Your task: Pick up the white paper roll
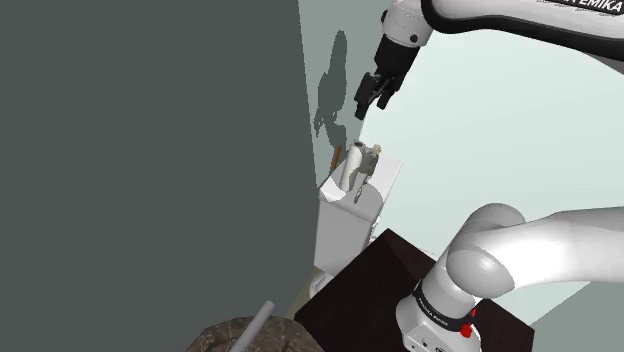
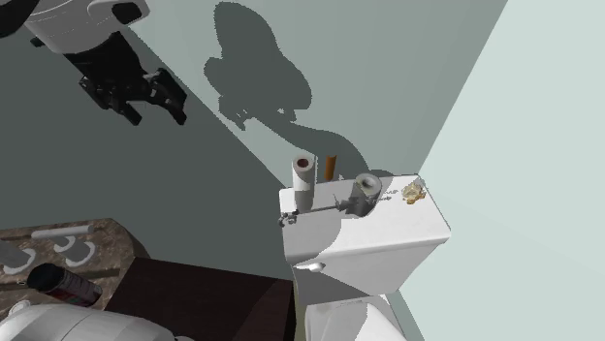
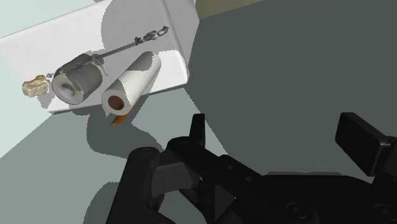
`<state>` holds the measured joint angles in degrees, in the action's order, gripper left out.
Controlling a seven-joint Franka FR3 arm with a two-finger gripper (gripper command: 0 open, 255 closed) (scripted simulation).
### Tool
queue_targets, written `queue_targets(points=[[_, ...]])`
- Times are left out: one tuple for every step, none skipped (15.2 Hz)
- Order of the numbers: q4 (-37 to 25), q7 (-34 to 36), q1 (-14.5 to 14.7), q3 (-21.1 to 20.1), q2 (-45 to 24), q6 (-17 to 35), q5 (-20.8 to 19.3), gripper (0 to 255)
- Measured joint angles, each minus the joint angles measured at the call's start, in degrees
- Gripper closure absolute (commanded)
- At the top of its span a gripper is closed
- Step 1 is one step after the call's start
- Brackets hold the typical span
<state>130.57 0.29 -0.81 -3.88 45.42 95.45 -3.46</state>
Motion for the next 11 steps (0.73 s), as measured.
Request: queue_targets(points=[[0.00,0.00,0.00,0.00,0.00,0.00,0.00,0],[0.58,-0.46,-0.17,0.55,-0.04,0.53,-0.23,0],[0.49,-0.97,-0.43,1.18,-1.02,1.27,-0.50,0],[1.06,-1.70,-0.73,2.06,-1.48,2.07,-0.84,0],[1.17,-2.52,-1.08,3.02,-2.34,2.84,-1.23,0],[1.48,-3.43,-1.46,4.09,-3.25,3.88,-1.66,0],[1.97,-4.07,-1.75,4.91,-4.10,5.00,-1.95,0],[2.37,-4.99,-2.14,6.02,-5.16,6.26,-2.35,0],[2.82,-5.93,-2.53,7.10,-5.97,7.34,-2.74,0],[2.93,-6.92,-2.92,8.25,-7.20,8.49,-3.12,0],[3.03,-7.74,-3.25,9.18,-8.03,9.22,-3.40,0]])
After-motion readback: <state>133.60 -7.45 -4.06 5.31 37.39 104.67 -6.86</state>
